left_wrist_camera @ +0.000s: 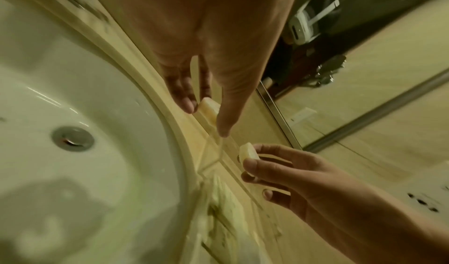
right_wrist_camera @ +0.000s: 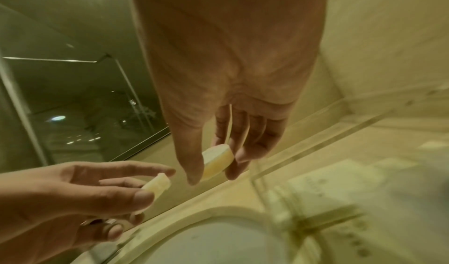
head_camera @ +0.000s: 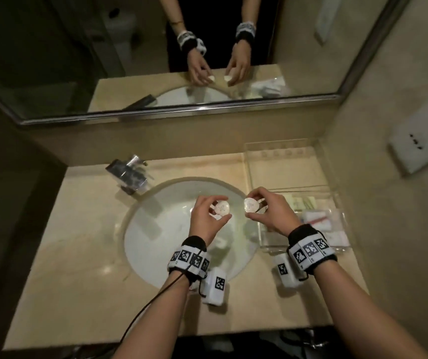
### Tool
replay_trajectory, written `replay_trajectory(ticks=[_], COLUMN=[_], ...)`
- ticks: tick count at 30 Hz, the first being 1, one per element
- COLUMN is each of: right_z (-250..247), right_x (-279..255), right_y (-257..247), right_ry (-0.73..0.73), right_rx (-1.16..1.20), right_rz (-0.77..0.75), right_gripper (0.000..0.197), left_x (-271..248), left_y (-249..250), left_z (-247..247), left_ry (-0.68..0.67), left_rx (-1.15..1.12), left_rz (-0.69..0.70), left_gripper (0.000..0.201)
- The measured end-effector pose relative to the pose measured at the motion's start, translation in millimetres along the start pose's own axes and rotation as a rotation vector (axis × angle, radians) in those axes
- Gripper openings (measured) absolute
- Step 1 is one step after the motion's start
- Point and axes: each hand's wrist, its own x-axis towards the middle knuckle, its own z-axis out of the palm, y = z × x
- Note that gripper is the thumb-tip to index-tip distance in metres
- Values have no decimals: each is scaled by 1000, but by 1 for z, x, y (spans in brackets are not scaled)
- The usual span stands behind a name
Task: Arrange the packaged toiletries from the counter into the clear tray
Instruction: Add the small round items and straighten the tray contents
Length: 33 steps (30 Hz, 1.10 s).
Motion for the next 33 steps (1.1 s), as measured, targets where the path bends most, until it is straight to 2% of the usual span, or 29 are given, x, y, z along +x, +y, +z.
replay_trajectory(ticks=[7, 13, 20, 26, 33], right_z=[-68, -96, -100, -103, -95], right_x=[-21, -26, -8, 0, 4], right_y=[63, 100, 124, 135, 142], right_ry=[201, 294, 323, 328, 308], right_rx=[-40, -106, -137, -237, -372], right_rz=[145, 240, 344, 414, 423], right_gripper=[40, 39, 38, 32, 34], left_x=[22, 40, 54, 61, 61], left_y=[47, 63, 69, 64, 56], left_z=[84, 132, 158, 156, 151], left_ry=[-158, -176, -200, -248, -280], left_rx=[26, 22, 42, 76, 179], left_rz=[72, 86, 41, -71, -58], left_gripper=[33, 24, 12, 29, 36])
